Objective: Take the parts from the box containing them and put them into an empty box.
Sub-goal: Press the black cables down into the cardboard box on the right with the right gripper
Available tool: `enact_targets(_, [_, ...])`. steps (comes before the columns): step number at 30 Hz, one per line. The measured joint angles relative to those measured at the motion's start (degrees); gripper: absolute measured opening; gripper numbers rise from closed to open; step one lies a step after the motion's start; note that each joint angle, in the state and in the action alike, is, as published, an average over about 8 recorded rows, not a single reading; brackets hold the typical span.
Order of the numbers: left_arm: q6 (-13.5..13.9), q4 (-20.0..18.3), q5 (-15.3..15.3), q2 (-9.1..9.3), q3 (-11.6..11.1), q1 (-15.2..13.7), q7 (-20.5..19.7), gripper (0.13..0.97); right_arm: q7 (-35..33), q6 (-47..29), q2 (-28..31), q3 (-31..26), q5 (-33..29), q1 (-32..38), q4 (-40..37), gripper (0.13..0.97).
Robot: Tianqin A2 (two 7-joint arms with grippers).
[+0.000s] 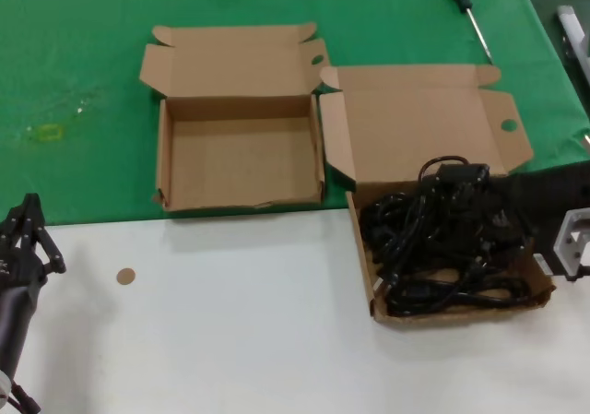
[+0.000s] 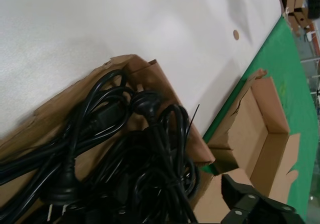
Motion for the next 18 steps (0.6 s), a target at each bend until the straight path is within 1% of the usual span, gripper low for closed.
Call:
enact_targets(5, [0.00, 0.00, 0.00, 0.00, 0.00, 0.00, 0.00, 0.152, 0.39, 0.55, 0.39, -0.20, -0.33, -0.43, 0.15, 0.665])
enact_targets(6, [0.00, 0.00, 0.00, 0.00, 0.00, 0.00, 0.00, 0.152, 0.47, 0.65, 0.49, -0.21, -0.36, -0.57, 0.27, 0.665])
enact_targets(14, [0.00, 0.00, 0.00, 0.00, 0.00, 0.00, 0.00, 0.152, 1.11, 1.53, 1.16, -0.27, -0.55, -1.79, 1.50, 0.441])
enact_targets(15, [0.00, 0.00, 0.00, 0.00, 0.00, 0.00, 0.00, 0.152, 1.18, 1.63, 1.21, -0.28, -0.57, -1.91, 1.64, 0.441])
enact_targets(18, [0.00, 0.00, 0.00, 0.00, 0.00, 0.00, 0.00, 0.152, 1.31, 1.89, 1.24, -0.34, -0.61, -2.18, 1.95, 0.378])
